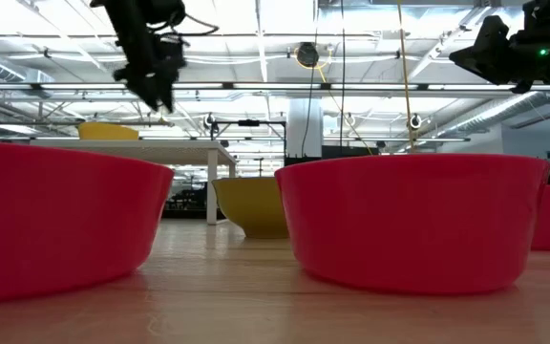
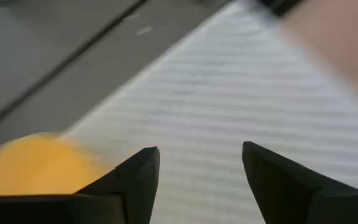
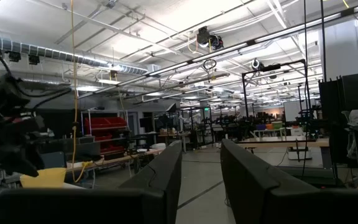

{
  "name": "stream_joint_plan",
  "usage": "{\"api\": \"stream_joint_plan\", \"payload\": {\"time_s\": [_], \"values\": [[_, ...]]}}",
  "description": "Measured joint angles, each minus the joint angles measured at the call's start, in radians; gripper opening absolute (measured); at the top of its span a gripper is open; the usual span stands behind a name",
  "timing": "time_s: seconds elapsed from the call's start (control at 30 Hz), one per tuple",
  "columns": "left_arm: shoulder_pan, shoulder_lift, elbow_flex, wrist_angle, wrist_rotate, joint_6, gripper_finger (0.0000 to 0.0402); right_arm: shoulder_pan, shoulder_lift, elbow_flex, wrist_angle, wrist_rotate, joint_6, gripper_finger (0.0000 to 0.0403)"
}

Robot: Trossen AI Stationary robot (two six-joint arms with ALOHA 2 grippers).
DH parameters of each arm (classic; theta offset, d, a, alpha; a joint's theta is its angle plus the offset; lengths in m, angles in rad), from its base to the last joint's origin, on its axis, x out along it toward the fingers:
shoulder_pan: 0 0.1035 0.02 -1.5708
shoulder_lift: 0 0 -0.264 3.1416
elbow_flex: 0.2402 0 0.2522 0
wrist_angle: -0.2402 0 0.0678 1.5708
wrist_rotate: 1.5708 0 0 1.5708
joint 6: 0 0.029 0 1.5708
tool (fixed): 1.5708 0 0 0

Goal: Pick & Place Mini bowls
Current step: Stack the yellow bowl on top of the other yellow bowl on the shelf

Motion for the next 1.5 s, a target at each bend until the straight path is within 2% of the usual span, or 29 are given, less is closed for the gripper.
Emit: {"api": "stream_joint_plan", "payload": {"time_s": [0.13, 0.23, 0.6, 0.93, 1.03, 1.27, 1.5], "values": [[-0.060, -0.004, 0.000, 0.110, 0.150, -0.041, 0.0231, 0.000, 0.000, 0.000, 0.000, 0.000, 0.000, 0.0102], [-0.112, 0.000, 0.000, 0.193, 0.195, -0.028, 0.0219, 0.000, 0.000, 0.000, 0.000, 0.000, 0.000, 0.0102], [-0.301, 0.075, 0.000, 0.258, 0.207, 0.059, 0.0167, 0.000, 0.000, 0.000, 0.000, 0.000, 0.000, 0.0102], [-0.388, 0.139, 0.000, 0.241, 0.205, 0.071, 0.0130, 0.000, 0.000, 0.000, 0.002, 0.000, 0.007, 0.0102], [-0.411, 0.138, 0.000, 0.243, 0.198, 0.069, 0.0122, 0.000, 0.000, 0.000, 0.003, -0.001, 0.103, 0.0102], [-0.444, 0.138, 0.000, 0.250, 0.192, 0.050, 0.0113, 0.000, 0.000, 0.000, 0.010, 0.000, 0.495, 0.0102], [-0.465, 0.138, 0.000, 0.274, 0.191, 0.049, 0.0113, 0.000, 0.000, 0.000, 0.016, 0.000, 0.557, 0.0102]]}}
